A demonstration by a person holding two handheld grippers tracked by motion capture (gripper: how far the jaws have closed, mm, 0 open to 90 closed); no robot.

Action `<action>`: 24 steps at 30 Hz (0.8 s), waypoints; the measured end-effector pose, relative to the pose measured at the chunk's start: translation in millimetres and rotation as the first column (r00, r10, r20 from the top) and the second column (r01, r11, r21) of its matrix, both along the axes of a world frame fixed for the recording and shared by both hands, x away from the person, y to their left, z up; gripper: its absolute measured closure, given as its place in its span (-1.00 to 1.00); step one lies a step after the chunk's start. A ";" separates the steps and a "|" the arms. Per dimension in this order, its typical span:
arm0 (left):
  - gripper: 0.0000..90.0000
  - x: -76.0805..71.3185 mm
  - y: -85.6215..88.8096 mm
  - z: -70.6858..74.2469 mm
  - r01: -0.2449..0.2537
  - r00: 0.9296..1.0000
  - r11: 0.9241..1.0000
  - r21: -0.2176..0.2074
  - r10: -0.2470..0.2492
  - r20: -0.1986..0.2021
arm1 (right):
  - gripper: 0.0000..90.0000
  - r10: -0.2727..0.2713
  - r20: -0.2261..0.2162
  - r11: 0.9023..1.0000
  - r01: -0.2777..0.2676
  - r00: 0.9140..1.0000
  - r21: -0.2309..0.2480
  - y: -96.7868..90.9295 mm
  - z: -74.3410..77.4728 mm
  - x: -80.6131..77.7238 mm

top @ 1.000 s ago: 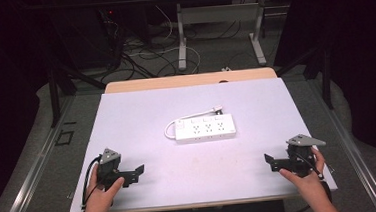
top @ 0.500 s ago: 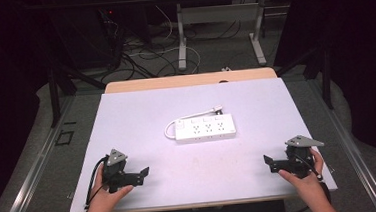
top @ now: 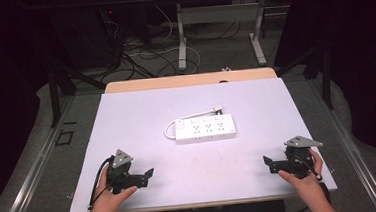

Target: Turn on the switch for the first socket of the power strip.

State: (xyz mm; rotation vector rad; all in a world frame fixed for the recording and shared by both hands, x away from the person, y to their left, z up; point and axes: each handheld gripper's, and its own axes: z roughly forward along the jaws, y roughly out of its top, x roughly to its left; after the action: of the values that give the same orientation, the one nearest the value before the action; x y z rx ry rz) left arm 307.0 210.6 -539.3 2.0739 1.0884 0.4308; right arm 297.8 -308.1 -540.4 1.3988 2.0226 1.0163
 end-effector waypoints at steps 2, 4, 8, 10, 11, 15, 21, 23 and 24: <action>-0.82 -0.6 -0.8 0.5 0.000 1.000 1.000 0.001 0.000 0.000 | -1.00 -0.001 0.011 1.000 0.001 1.000 -0.008 0.7 0.1 0.3; -0.77 -1.0 -1.1 0.9 -0.013 1.000 1.000 0.005 0.013 0.002 | -1.00 -0.007 0.019 1.000 0.008 1.000 -0.011 1.8 -0.1 0.5; -0.71 -1.1 -1.2 1.4 -0.018 1.000 1.000 0.004 0.018 -0.006 | -1.00 0.000 0.004 1.000 0.001 1.000 -0.026 1.3 2.0 -0.1; -0.68 -1.1 -1.8 2.6 -0.020 1.000 1.000 0.003 0.020 -0.023 | -1.00 -0.002 0.028 1.000 0.002 1.000 -0.015 1.8 0.9 0.6; -0.66 -1.1 -1.8 2.6 -0.020 1.000 1.000 0.003 0.020 -0.023 | -1.00 -0.003 0.034 1.000 0.003 0.999 -0.017 1.5 1.2 0.6; -0.64 -0.5 -4.9 4.3 -0.021 0.999 1.000 -0.011 0.021 -0.038 | -1.00 -0.007 0.046 1.000 0.007 0.999 -0.008 2.0 2.6 0.0; -0.60 2.9 -14.3 7.3 -0.015 0.999 1.000 -0.014 0.015 -0.034 | -1.00 -0.008 0.056 1.000 0.008 0.998 -0.002 2.9 3.2 0.1; -0.59 4.3 -18.2 8.6 -0.015 0.999 1.000 -0.018 0.014 -0.044 | -1.00 -0.002 0.054 1.000 0.002 0.999 -0.006 2.9 2.9 0.5; -0.58 5.5 -18.8 9.9 0.000 0.999 1.000 -0.011 -0.001 -0.055 | -1.00 -0.004 0.047 1.000 0.004 0.999 -0.002 3.2 2.9 0.6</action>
State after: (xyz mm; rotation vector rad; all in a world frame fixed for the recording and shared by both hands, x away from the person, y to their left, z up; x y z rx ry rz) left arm 312.6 191.8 -529.4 2.0869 1.1194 0.3687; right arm 298.5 -304.8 -537.4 1.3647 1.9853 1.0354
